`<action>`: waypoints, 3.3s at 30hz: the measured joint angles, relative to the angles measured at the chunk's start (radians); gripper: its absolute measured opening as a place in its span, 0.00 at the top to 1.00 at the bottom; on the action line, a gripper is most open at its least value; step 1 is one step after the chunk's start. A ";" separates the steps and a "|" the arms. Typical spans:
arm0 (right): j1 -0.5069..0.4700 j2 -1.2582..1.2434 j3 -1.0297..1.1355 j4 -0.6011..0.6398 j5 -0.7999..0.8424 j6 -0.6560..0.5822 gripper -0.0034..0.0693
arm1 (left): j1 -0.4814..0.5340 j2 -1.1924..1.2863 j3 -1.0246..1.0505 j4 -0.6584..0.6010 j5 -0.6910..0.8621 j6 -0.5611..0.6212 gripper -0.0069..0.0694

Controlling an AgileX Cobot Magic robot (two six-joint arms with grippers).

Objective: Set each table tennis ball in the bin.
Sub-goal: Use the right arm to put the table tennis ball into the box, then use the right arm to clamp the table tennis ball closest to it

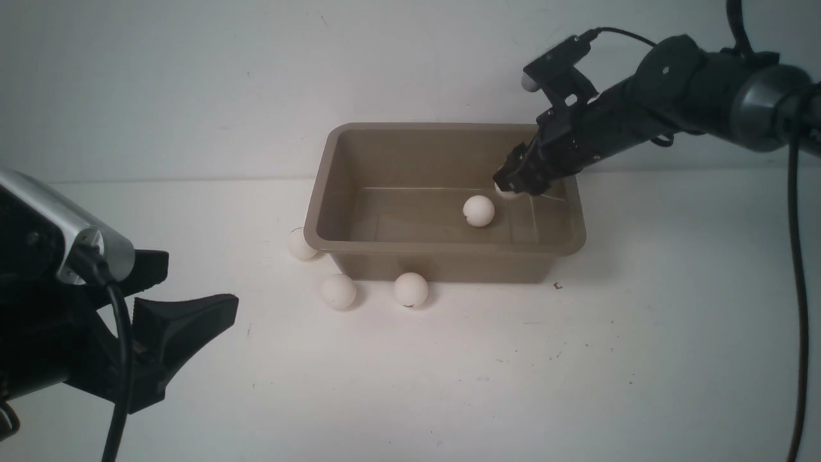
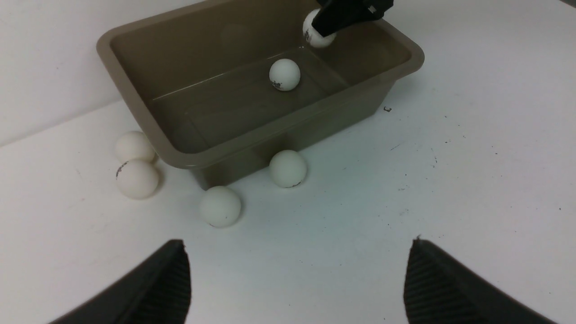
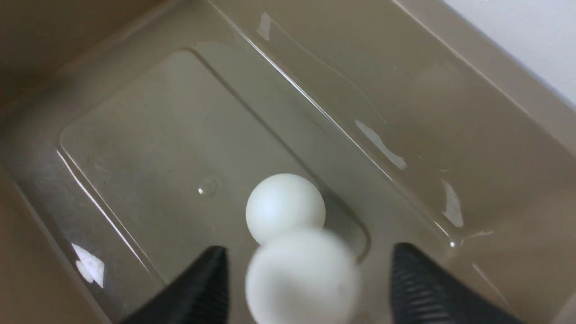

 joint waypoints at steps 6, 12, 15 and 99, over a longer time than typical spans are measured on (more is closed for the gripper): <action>0.000 -0.032 -0.038 -0.004 -0.043 0.015 0.19 | 0.000 0.000 0.000 -0.001 0.000 0.000 0.15; -0.047 -0.116 -0.049 -0.115 -0.045 0.088 0.18 | 0.000 0.000 0.000 -0.001 0.000 0.000 0.15; -0.090 -0.147 -0.050 -0.233 0.004 0.150 0.18 | 0.000 0.000 0.000 -0.001 0.000 0.000 0.15; -0.172 0.022 -0.059 -0.153 -0.042 -0.264 0.46 | 0.000 0.000 0.000 -0.003 0.006 0.000 0.15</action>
